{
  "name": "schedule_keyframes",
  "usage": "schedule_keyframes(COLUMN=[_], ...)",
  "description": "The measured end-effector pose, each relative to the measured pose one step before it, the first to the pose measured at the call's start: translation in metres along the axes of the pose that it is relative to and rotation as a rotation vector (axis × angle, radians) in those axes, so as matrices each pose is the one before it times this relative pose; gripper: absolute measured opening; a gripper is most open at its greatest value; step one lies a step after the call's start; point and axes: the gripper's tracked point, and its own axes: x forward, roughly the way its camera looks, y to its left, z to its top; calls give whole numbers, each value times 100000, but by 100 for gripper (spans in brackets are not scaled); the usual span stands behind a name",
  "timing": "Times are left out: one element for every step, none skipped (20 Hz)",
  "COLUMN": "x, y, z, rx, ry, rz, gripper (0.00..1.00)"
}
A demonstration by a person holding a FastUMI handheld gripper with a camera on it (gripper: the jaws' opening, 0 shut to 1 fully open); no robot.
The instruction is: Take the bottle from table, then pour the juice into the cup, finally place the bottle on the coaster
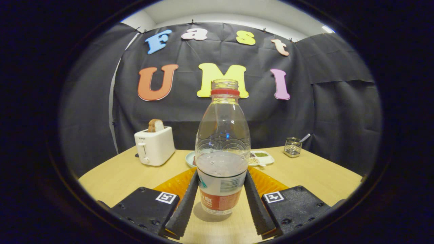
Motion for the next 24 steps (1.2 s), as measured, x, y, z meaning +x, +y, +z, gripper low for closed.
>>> schedule_keyframes(x=[633, 558, 395, 497, 443, 466, 269, 272, 80, 46, 172, 126, 171, 30, -110, 162, -47, 81, 215, 31, 52, 20, -3, -68], y=[125, 301, 249, 327, 283, 175, 268, 263, 98, 214, 84, 93, 100, -224, -159, -139, 56, 19, -122, -31, 49, -30, 61, 33], z=[-670, -693, -841, -754, -607, -547, -356, -380, -198, -142, -79, -143, -268, -205, 24, 57, -13, 6, -150, -93, -229, -116, -338, -25], rx=[-206, -549, -678, -316, -562, -957, -1002, -743, -67, 257, 74, 626, 405, -228, 15, 325, 345, 186, 112, 69, -77, -114, -301, -107], ry=[672, 1057, 1014, 1042, 1112, 736, 949, 353, -75, 5, 56, 378, 127, -53, -469, -457, -243, -518, -91, 642, 746, 960, 741, 395], rz=[310, 474, 550, 521, 693, 453, 384, 600, 561, 635, 76, 1062, 140, -901, -284, -18, 272, -48, 75, -43, 168, -265, -50, 187], gripper=[79, 79, 79, 80, 80, 80, 80, 80, 80, 80, 80, 80, 80, 81, 81, 81, 81, 82, 82, 83, 83, 84, 87, 89])
